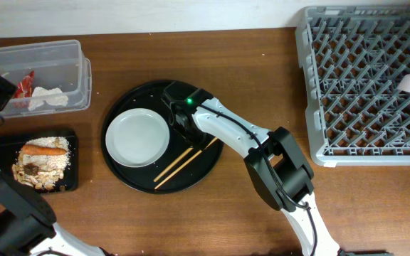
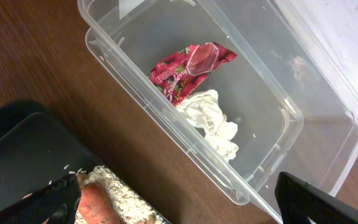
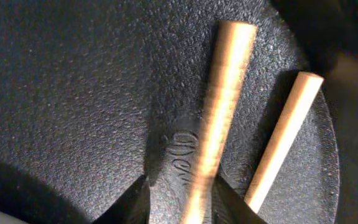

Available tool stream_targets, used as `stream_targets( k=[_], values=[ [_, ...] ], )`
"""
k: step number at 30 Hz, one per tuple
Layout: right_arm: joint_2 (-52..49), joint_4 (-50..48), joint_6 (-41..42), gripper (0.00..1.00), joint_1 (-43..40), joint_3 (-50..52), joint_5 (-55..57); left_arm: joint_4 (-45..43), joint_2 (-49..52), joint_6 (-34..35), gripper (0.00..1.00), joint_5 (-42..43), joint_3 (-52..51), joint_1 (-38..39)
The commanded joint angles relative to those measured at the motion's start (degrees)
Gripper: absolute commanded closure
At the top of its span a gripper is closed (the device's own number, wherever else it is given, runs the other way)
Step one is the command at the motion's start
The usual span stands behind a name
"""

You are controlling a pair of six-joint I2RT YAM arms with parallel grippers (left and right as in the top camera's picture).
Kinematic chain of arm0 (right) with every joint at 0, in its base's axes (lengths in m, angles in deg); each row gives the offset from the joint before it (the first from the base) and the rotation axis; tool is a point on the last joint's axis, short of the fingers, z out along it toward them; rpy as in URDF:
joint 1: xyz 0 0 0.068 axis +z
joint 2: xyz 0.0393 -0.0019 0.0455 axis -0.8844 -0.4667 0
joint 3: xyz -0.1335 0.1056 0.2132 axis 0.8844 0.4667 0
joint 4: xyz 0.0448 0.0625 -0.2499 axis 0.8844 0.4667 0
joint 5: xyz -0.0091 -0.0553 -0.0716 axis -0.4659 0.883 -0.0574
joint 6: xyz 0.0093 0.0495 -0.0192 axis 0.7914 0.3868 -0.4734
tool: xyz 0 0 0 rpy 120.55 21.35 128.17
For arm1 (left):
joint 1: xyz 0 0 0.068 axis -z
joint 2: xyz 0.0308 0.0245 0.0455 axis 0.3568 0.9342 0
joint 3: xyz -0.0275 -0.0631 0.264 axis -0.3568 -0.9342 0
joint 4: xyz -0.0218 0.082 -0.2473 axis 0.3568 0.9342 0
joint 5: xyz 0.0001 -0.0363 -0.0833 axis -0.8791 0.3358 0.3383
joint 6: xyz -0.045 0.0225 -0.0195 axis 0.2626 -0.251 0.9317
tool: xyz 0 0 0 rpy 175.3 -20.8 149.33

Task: Sort waste into correct bins and load items into the dishwasher rack
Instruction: 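Grasp a wooden chopstick with the right gripper, then carry the chopstick right and drop it into the rack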

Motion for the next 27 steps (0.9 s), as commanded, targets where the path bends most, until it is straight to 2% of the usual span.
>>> stream_targets(
  k=[1,5,9,12,17,27],
  values=[
    [-1.64,-1.46,0.11,0.69,-0.07,1.27,-2.34,-0.11,-0.70,0.13,0.01,-0.02,0.26,-0.20],
    [-1.64,-1.46,0.11,0.70,-1.07,1.27,-5.81,-0.11,-0.70,0.13,0.01,-0.02,0.26,-0.20],
    [-1.64,-1.46,0.11,0.78,-1.75,1.27,-7.50,-0.11,-0.70,0.13,0.01,-0.02,0.26,-0.20],
    [-1.57,-1.51,0.09,0.78,-1.75,1.16,-7.52,-0.11,-0.70,0.13,0.01,-0.02,0.26,-0.20],
    [-1.55,-1.44,0.07,0.95,-1.95,1.16,-7.54,-0.11,-0.70,0.13,0.01,-0.02,0.26,-0.20],
    [0.39,-0.76,-2.29,0.96,-3.43,1.16,-7.28,-0.11,-0.70,0.13,0.01,-0.02,0.26,-0.20]
  ],
)
